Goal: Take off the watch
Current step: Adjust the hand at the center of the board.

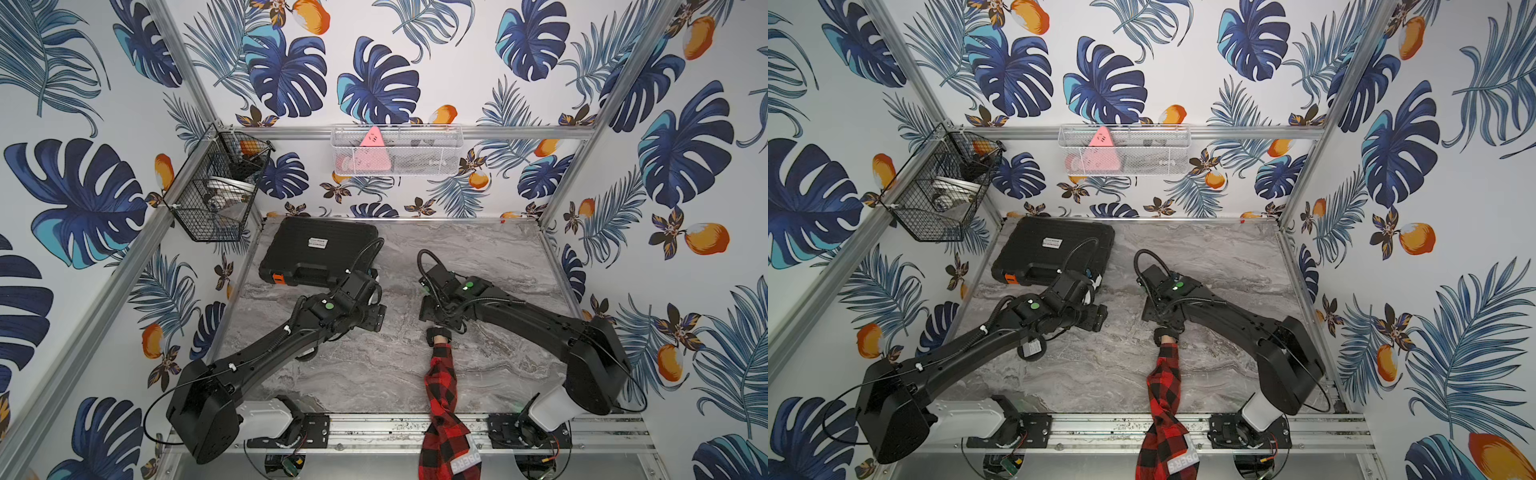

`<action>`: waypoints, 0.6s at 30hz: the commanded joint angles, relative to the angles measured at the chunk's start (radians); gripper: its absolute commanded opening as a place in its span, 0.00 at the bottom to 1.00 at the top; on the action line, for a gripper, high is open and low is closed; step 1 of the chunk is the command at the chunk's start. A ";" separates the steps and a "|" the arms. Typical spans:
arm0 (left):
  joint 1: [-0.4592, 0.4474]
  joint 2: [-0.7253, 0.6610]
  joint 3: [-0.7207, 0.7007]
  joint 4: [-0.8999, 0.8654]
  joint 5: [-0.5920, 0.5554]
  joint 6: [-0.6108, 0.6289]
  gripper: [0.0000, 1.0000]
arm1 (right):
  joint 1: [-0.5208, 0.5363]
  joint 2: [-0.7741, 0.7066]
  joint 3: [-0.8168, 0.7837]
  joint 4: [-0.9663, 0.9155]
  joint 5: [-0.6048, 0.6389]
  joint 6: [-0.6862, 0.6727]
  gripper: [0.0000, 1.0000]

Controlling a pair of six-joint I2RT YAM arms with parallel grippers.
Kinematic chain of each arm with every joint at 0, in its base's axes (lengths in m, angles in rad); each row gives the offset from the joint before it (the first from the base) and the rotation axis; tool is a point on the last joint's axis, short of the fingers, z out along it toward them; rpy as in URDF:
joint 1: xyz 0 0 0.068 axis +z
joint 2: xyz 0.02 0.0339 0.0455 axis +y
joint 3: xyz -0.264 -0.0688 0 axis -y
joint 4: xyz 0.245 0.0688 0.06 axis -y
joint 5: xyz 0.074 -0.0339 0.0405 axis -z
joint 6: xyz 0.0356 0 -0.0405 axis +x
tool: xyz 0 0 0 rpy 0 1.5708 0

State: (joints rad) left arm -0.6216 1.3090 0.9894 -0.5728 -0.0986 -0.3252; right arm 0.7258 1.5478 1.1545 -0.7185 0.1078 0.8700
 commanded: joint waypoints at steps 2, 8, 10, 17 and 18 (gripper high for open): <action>-0.031 0.061 0.051 0.033 0.049 -0.124 0.78 | -0.116 -0.116 -0.107 0.105 -0.124 -0.012 0.71; -0.173 0.239 0.194 0.055 0.043 -0.273 0.78 | -0.259 -0.200 -0.177 0.065 -0.145 -0.114 0.73; -0.212 0.309 0.249 0.051 0.032 -0.310 0.78 | -0.297 -0.214 -0.183 0.049 -0.148 -0.142 0.73; -0.247 0.505 0.399 0.067 0.054 -0.426 0.78 | -0.424 -0.292 -0.228 0.032 -0.160 -0.216 0.74; -0.247 0.529 0.422 0.068 0.060 -0.433 0.78 | -0.442 -0.299 -0.236 0.034 -0.173 -0.225 0.74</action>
State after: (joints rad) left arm -0.8665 1.7958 1.3674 -0.5163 -0.0547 -0.6861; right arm 0.3138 1.2675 0.9318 -0.6689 -0.0383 0.6930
